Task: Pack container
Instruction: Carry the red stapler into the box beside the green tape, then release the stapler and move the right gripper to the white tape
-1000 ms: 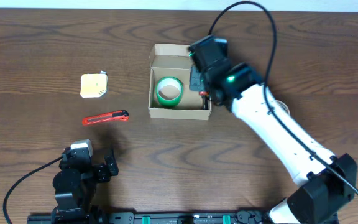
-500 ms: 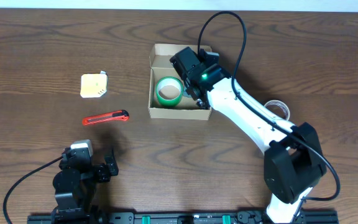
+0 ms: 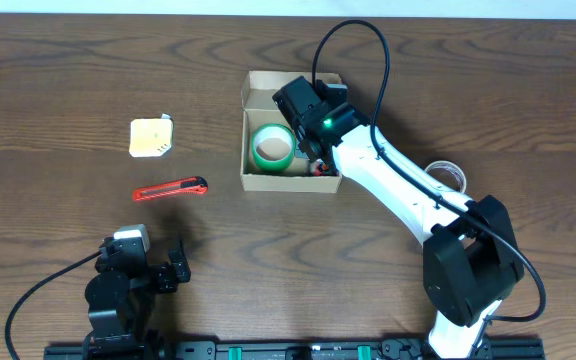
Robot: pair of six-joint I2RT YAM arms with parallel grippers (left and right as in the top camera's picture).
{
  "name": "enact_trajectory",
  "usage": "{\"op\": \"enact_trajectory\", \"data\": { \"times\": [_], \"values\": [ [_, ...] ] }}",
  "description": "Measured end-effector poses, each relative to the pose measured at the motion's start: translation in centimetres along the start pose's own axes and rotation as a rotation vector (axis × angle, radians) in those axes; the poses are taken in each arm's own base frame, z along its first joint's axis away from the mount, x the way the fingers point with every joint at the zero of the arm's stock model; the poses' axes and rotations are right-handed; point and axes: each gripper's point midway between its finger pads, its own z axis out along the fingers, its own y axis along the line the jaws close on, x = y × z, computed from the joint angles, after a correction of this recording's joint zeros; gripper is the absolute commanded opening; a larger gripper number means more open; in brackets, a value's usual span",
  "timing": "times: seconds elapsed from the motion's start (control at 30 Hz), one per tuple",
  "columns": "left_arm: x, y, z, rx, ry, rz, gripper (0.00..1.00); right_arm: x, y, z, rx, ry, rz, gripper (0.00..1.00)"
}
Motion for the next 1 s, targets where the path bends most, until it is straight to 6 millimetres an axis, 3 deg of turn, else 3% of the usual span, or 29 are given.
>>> {"op": "enact_trajectory", "data": {
  "times": [0.2,0.27,0.37,0.47,0.57,0.63,0.77,0.93,1.0],
  "values": [
    [0.0,0.0,0.0,0.0,0.0,0.0,0.95,-0.1,-0.1,-0.6,-0.008,-0.004,-0.024,0.49],
    [0.0,0.0,0.0,0.0,0.0,0.0,0.95,-0.7,-0.2,-1.8,-0.029,-0.025,-0.019,0.5],
    [0.0,0.0,0.0,0.0,0.0,0.0,0.95,-2.5,-0.9,-5.1,-0.078,-0.093,-0.007,0.53],
    [0.0,0.0,0.0,0.0,0.0,0.0,0.95,-5.0,-3.8,-9.0,-0.104,-0.179,0.047,0.53],
    [0.0,0.0,0.0,0.0,0.0,0.0,0.95,-6.5,-8.7,-10.5,-0.052,-0.2,0.123,0.54],
    [0.0,0.0,0.0,0.0,0.0,0.0,0.95,-6.7,-12.7,-9.8,0.018,-0.164,0.182,0.56],
    [0.0,0.0,0.0,0.0,0.0,0.0,0.95,-5.7,-17.8,-7.0,0.111,-0.088,0.266,0.6],
    [0.0,0.0,0.0,0.0,0.0,0.0,0.96,-2.0,-21.4,-1.4,0.14,0.015,0.344,0.63],
    [0.0,0.0,0.0,0.0,0.0,0.0,0.95,-0.7,-22.0,0.2,0.14,0.043,0.35,0.63]
  ]
}}
